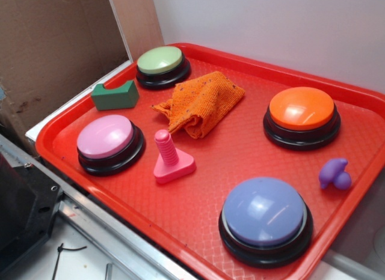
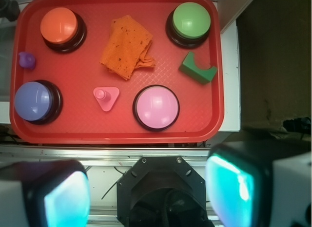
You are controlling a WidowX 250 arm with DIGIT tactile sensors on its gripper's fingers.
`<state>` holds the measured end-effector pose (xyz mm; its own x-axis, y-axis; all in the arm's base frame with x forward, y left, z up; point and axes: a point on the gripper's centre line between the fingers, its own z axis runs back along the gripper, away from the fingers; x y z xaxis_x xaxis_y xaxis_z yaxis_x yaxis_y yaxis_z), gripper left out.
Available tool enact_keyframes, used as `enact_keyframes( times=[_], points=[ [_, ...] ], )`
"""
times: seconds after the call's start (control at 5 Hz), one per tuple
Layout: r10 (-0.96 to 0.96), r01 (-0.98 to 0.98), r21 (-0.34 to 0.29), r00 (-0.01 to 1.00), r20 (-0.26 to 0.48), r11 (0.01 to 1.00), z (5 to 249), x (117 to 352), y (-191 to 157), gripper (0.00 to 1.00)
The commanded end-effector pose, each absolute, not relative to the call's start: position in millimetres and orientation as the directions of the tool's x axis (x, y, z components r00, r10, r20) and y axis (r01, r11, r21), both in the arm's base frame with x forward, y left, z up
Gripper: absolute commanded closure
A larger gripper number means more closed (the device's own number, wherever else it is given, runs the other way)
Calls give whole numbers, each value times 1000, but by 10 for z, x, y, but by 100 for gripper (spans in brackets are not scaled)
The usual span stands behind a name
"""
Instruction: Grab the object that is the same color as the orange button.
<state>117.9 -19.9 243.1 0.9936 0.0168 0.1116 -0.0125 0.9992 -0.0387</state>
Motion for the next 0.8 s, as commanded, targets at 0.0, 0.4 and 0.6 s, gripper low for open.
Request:
enact_keyframes(
  times=[0.0, 0.4, 0.6],
  points=[
    [17, -13, -39, 994, 112, 999, 2431, 1179, -199, 0],
    [178, -178, 3, 982, 66, 984, 2492, 2176, -113, 0],
    [399, -401, 42, 916, 49, 915, 2418, 2253, 139, 0]
  ],
)
